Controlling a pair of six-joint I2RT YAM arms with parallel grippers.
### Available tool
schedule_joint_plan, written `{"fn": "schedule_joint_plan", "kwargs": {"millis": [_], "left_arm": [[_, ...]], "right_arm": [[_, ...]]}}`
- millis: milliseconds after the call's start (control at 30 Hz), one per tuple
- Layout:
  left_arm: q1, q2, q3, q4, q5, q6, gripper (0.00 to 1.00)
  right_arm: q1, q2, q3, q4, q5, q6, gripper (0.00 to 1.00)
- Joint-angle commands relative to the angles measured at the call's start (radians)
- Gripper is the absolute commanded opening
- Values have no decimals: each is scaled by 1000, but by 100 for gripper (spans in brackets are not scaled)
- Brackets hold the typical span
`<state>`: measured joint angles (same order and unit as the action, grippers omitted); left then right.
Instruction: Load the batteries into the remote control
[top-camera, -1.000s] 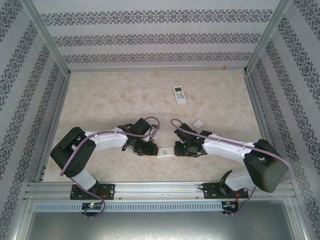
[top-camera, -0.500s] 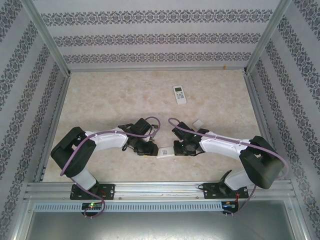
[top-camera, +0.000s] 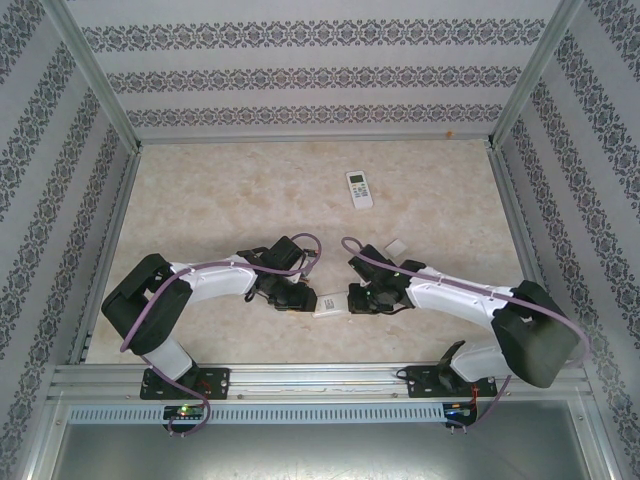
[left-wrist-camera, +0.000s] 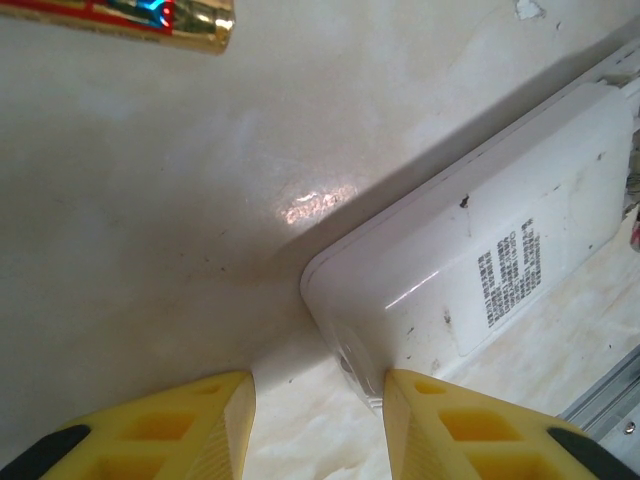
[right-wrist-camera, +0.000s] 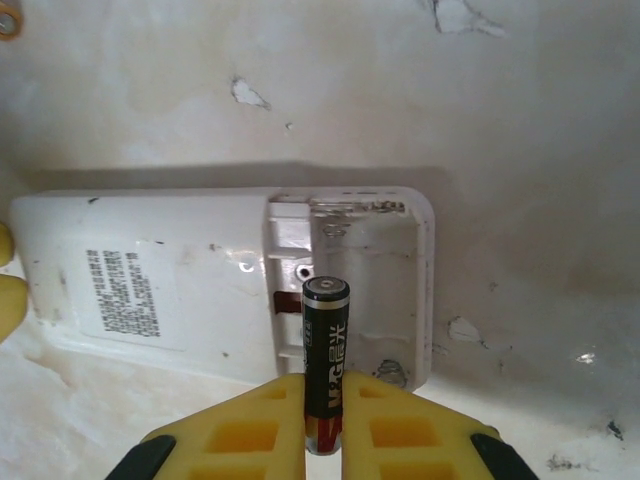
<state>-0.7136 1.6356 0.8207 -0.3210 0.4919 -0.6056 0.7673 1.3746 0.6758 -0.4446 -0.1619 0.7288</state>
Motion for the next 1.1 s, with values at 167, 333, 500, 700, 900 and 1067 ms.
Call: {"fn": "schedule_joint_plan", "kwargs": {"millis": [167, 333, 500, 700, 900, 1067], "left_arm": [[3, 11, 13, 33, -106, 31, 40], [3, 12, 10, 33, -104, 30, 40], [3, 16, 12, 37, -103, 30, 40], [3, 23, 15, 37, -99, 30, 40], [3, 21, 14, 36, -101, 27, 40], [3, 15, 14, 31, -102, 29, 40]], "right_arm": [[-3, 68, 22, 6, 31, -47, 22], [-3, 32, 26, -20, 62, -49, 24], [-7, -17, 9, -29, 73, -46, 26], [-9, -32, -4, -28, 61, -44, 26], [-10, -8, -11, -20, 62, -46, 24], [-10, 20, -2, -16, 68, -51, 18]]}}
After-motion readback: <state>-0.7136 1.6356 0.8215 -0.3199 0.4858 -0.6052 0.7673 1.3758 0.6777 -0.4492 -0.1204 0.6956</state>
